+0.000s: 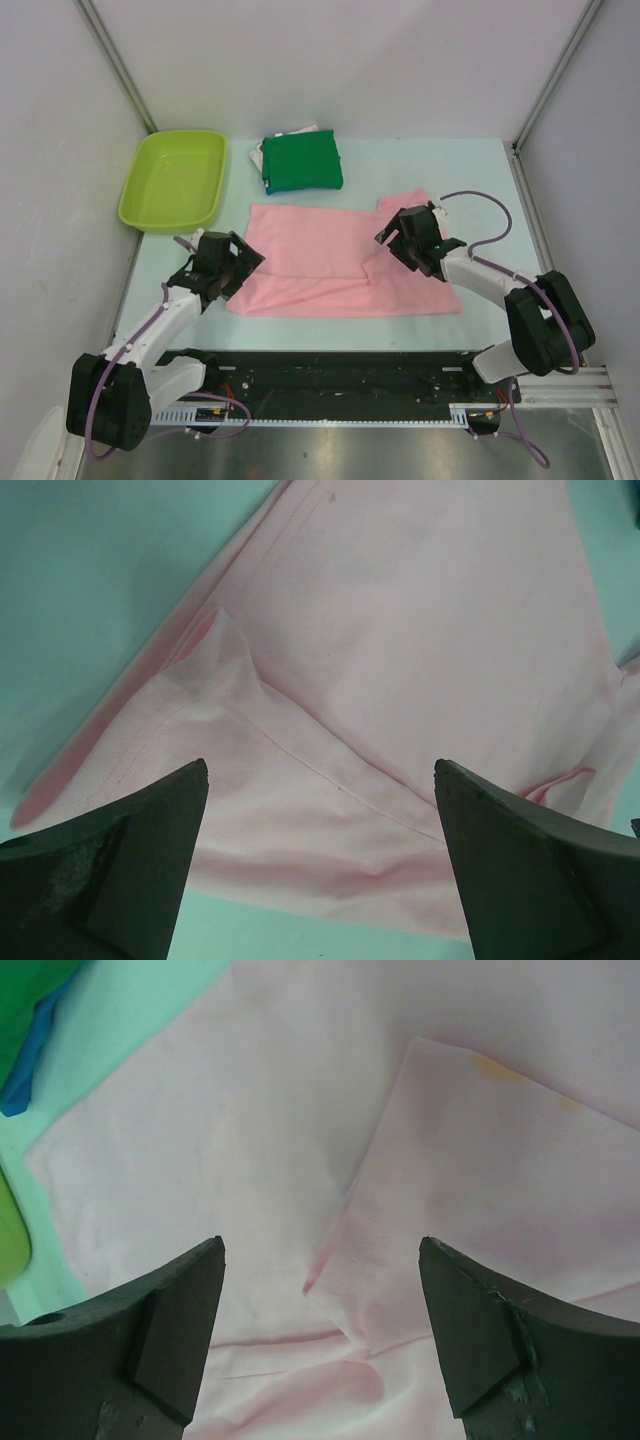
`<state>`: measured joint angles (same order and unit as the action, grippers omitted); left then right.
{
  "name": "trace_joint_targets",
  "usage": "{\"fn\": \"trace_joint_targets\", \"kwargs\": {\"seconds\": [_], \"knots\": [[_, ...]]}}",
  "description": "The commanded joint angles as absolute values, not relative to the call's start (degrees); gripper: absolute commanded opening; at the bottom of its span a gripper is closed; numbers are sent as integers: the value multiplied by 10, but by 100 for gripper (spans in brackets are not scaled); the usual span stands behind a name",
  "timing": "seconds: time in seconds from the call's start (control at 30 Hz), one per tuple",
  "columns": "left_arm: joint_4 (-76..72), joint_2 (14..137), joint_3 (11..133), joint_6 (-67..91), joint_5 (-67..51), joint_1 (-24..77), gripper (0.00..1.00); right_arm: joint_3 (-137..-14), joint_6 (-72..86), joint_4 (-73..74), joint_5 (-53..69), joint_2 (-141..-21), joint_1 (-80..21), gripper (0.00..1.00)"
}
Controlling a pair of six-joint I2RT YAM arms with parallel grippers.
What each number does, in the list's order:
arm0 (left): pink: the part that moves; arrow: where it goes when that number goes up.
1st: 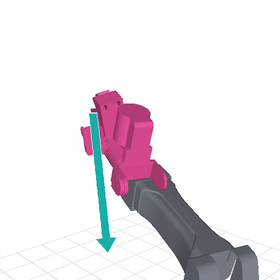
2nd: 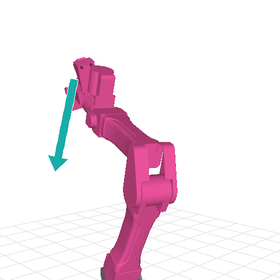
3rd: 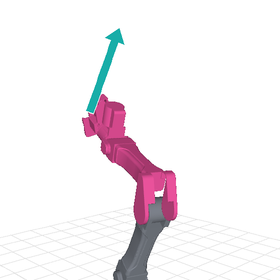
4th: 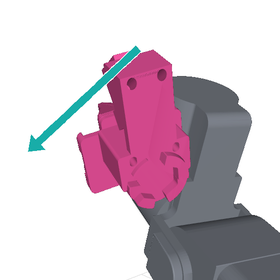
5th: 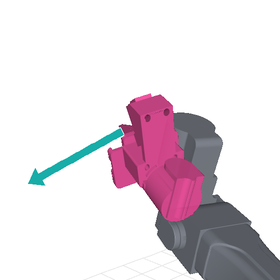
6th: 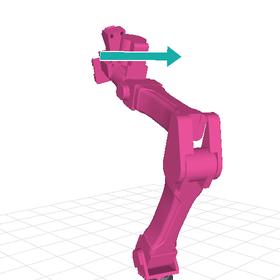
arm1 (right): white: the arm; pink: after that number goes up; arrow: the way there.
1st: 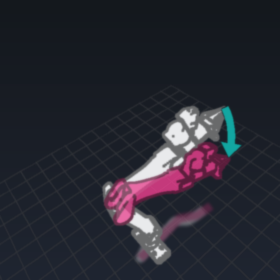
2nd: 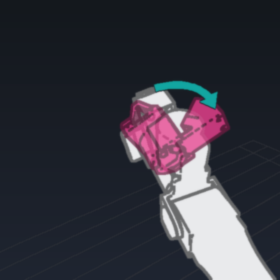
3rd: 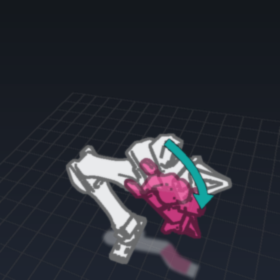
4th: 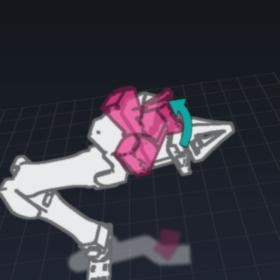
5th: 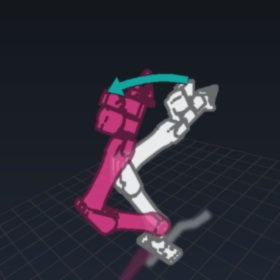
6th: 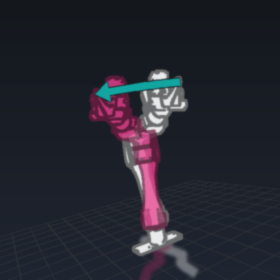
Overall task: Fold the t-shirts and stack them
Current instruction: Fold the tshirt
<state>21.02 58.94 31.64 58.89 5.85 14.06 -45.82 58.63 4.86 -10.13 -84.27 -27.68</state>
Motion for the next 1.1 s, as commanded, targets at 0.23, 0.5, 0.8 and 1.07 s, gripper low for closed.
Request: {"fn": "trace_joint_targets", "kwargs": {"seconds": [0.23, 0.5, 0.8, 1.07], "knots": [[201, 575, 324, 575, 68, 129, 99, -445, 550, 152, -193, -774, -282, 83], [177, 600, 352, 532, 16, 123, 99, -427, 451, 138, -258, -715, -250, 83], [192, 580, 349, 536, -26, 140, 98, -558, 345, 153, -130, -843, -117, 84], [185, 625, 353, 527, 34, 138, 98, -559, 353, 178, -130, -856, -119, 84]]}}
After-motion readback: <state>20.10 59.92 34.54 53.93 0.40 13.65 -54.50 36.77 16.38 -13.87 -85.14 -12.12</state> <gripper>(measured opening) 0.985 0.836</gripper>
